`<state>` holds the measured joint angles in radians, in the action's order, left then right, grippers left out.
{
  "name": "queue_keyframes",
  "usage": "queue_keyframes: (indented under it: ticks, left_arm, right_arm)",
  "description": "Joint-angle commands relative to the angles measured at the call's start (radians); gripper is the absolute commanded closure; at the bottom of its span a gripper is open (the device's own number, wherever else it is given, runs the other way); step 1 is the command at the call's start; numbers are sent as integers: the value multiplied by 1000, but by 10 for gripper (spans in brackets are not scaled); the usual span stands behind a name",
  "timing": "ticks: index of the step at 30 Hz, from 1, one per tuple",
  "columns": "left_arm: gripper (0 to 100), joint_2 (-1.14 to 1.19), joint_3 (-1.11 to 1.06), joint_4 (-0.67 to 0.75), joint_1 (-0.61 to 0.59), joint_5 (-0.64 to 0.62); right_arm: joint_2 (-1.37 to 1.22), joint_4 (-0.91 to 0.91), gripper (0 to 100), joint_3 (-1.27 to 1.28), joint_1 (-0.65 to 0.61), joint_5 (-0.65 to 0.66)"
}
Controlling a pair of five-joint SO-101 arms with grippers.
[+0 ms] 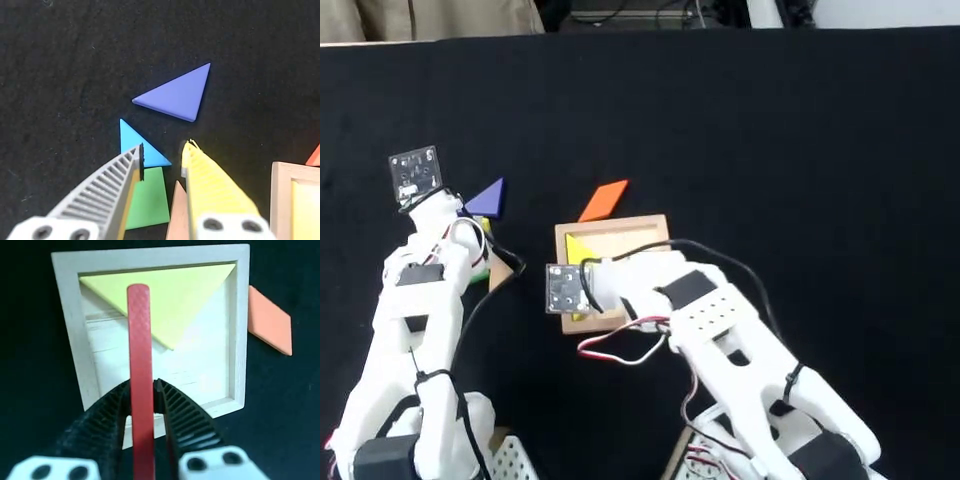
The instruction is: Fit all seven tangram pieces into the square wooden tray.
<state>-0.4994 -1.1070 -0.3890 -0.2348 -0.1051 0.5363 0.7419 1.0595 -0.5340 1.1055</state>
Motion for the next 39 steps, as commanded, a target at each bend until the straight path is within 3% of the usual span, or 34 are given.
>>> queue_keyframes:
  ticks: [1,21,29,39]
  left_arm:
    - [855,-18,-2,15,-7,5]
    - [855,-18,-2,15,-10,5]
    - [855,-18,-2,15,-10,5]
    - [855,-18,-1,17,-10,5]
  right_arm:
    - [30,-29,960,-21,-15,-14]
    - [-154,-8,958,-97,-15,-5]
    - [-154,52,766,-93,-15,-5]
    - [-153,103,766,-94,-15,-2]
